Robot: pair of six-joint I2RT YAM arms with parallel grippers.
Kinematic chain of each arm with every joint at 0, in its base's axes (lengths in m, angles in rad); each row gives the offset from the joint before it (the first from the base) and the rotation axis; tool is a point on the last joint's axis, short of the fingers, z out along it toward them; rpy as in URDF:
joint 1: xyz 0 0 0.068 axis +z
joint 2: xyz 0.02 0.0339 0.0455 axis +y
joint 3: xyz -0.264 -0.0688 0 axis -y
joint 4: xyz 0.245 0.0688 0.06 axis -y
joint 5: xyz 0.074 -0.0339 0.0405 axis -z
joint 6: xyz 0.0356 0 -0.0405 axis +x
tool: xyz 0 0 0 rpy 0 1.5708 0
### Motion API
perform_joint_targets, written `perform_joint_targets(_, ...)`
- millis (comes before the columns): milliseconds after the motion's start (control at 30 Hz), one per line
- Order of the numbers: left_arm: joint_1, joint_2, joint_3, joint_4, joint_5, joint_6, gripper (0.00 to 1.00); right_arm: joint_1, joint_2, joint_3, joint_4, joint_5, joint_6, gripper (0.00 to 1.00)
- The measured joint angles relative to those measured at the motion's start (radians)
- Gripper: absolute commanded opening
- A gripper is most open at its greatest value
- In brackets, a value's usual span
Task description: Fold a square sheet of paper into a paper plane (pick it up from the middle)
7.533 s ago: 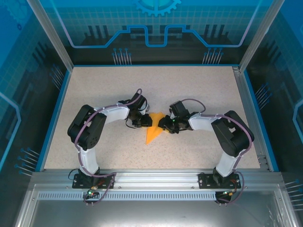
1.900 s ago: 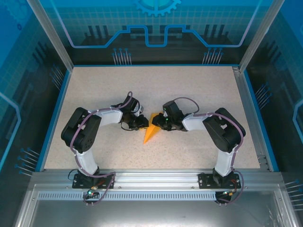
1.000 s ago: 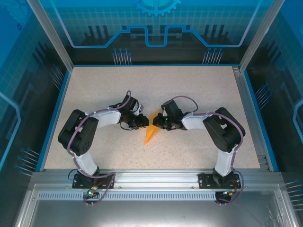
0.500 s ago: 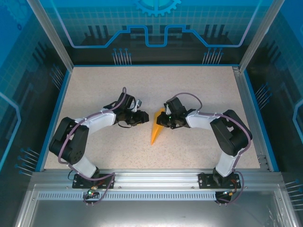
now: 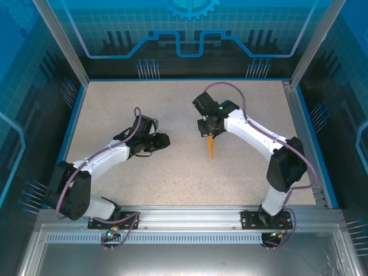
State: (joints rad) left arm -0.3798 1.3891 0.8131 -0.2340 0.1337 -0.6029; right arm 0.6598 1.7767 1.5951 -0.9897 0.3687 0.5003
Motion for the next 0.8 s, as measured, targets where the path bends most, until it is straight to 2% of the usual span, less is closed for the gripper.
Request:
perform_joint_targets(67,0.010,-0.032,-0.028,0.000,-0.037,-0.010,0.40,0.038,0.071,0.094,-0.133,0.137,0.003,0.11)
perform_joint_targets(167,0.021,-0.069,-0.064,-0.003,-0.082,-0.032,0.42,0.077,0.182,0.162,-0.253,0.243,0.017,0.10)
perform_joint_targets(200,0.023,-0.081,-0.074,-0.006,-0.095,-0.037,0.45,0.088,0.220,0.177,-0.284,0.261,0.024,0.11)
perform_joint_targets(367,0.040,-0.153,-0.113,-0.028,-0.162,-0.063,0.49,0.158,0.443,0.299,-0.389,0.289,0.062,0.15)
perform_joint_targets(500,0.051,-0.187,-0.124,-0.035,-0.187,-0.078,0.49,0.220,0.571,0.404,-0.398,0.231,0.085,0.29)
perform_joint_targets(533,0.052,-0.190,-0.126,-0.039,-0.191,-0.079,0.50,0.233,0.587,0.416,-0.385,0.199,0.081,0.36)
perform_joint_targets(600,0.054,-0.191,-0.128,-0.042,-0.193,-0.080,0.50,0.252,0.590,0.412,-0.349,0.130,0.078,0.56)
perform_joint_targets(733,0.055,-0.191,-0.128,-0.049,-0.194,-0.080,0.51,0.251,0.453,0.257,-0.168,-0.040,0.050,0.78)
perform_joint_targets(800,0.056,-0.191,-0.128,-0.050,-0.194,-0.080,0.51,0.231,0.328,0.138,-0.073,-0.142,0.040,0.82)
